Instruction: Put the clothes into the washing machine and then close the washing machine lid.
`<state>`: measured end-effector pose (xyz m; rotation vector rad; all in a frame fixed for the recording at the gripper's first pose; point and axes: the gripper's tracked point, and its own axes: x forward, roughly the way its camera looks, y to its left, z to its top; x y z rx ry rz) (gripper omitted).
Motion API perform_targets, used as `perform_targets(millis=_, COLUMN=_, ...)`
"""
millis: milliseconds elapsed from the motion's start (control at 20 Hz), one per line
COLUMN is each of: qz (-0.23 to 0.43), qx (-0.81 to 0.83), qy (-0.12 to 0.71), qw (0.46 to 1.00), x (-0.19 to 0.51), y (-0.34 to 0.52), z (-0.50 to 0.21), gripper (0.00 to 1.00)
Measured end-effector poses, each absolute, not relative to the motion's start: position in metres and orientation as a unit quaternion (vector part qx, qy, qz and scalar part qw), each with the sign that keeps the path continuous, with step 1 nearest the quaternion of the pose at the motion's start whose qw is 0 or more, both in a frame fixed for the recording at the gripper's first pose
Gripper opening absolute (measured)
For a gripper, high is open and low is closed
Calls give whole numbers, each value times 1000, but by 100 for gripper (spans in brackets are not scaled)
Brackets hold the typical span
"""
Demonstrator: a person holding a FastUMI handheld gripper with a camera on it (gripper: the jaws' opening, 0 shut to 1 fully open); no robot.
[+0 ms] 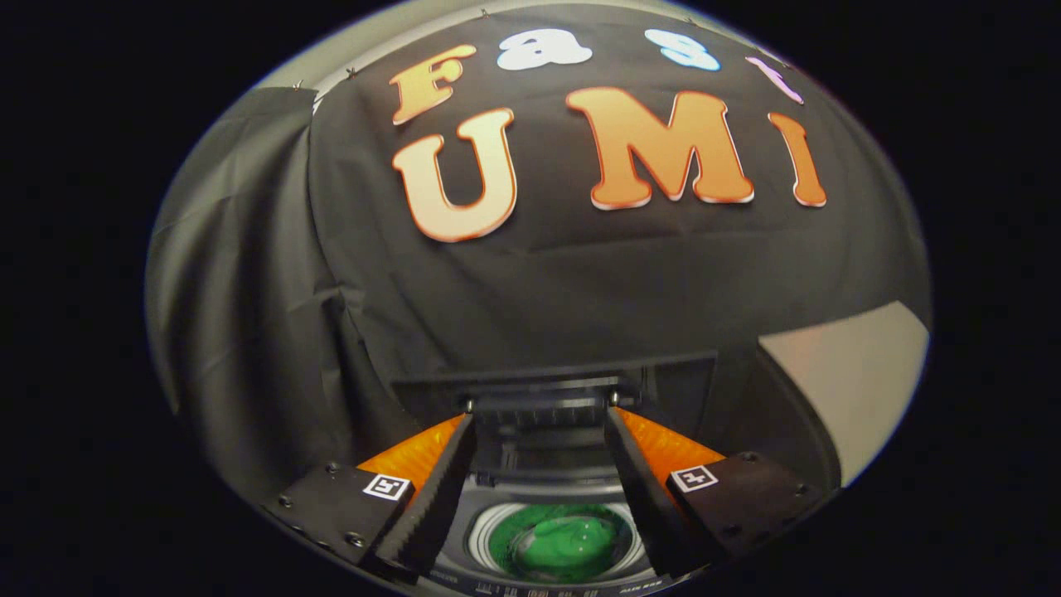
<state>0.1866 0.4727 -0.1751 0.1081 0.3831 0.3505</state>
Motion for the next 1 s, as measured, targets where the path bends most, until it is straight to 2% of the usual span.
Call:
perform_targets(millis=300, qz=169, qx=29, qy=166, qw=971, x=263, y=478, z=-138, gripper=98)
perform_targets(millis=650, qz=149, qx=13, qy=209, qw=966, x=325, y=478, z=-180, gripper=99)
perform_targets(millis=1000, qz=132, qx=14, qy=258, qw=957, x=348, y=477, z=-231, gripper=99)
